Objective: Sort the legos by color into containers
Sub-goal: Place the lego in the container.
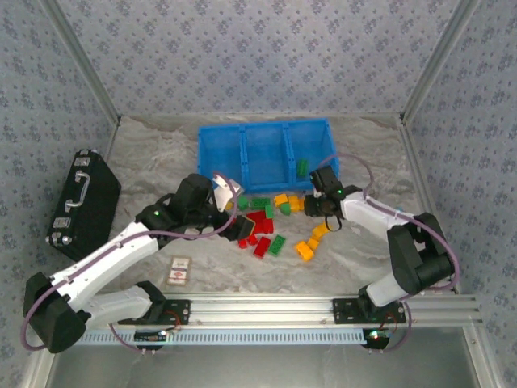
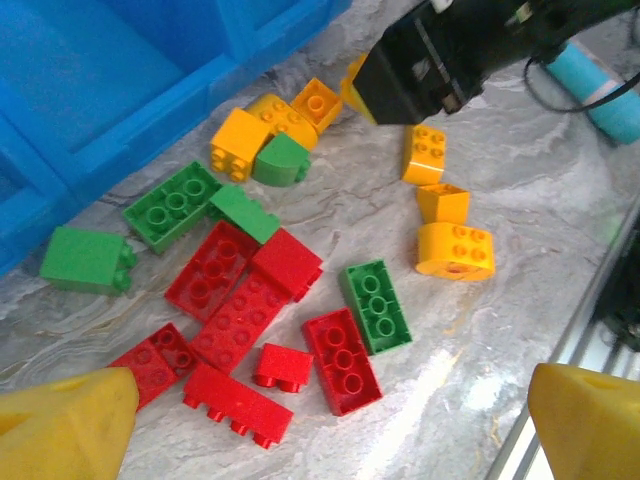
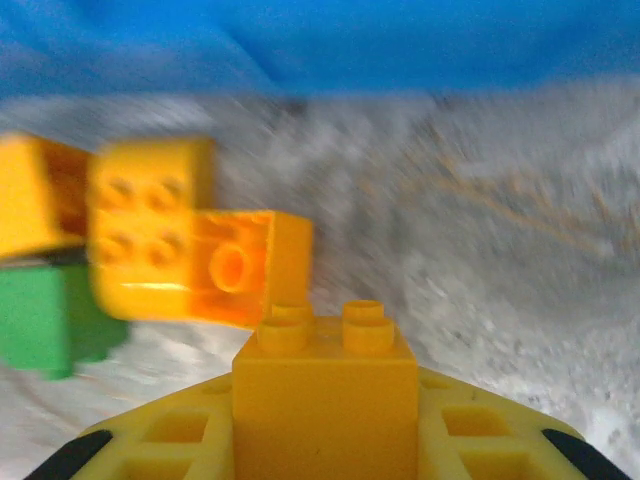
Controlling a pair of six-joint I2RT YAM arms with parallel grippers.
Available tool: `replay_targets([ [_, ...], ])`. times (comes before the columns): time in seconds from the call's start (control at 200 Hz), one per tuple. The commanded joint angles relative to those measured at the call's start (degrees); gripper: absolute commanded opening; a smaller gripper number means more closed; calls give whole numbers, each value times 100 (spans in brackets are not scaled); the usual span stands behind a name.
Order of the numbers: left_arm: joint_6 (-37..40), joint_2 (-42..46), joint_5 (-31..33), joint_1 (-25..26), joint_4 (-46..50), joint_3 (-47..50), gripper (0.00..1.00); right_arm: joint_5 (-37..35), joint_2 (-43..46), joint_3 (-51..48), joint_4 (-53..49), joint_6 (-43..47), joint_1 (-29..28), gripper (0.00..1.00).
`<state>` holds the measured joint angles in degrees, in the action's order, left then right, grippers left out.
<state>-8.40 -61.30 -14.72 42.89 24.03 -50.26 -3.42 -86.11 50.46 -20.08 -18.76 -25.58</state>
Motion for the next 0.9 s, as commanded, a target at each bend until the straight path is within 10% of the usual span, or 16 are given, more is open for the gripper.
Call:
replay_targets([
  [0.0,117,-94,443,31,84,-276,100,-14,54,896,-437,230,-284,26],
  [0.545,243,593,158,-634,311,-48,100,362,-3100,4683,-334,751,-449,27],
  [0.895,848,206,801,-669,2682,-2900,100,477,-3925,5576,-436,831,-377,67],
])
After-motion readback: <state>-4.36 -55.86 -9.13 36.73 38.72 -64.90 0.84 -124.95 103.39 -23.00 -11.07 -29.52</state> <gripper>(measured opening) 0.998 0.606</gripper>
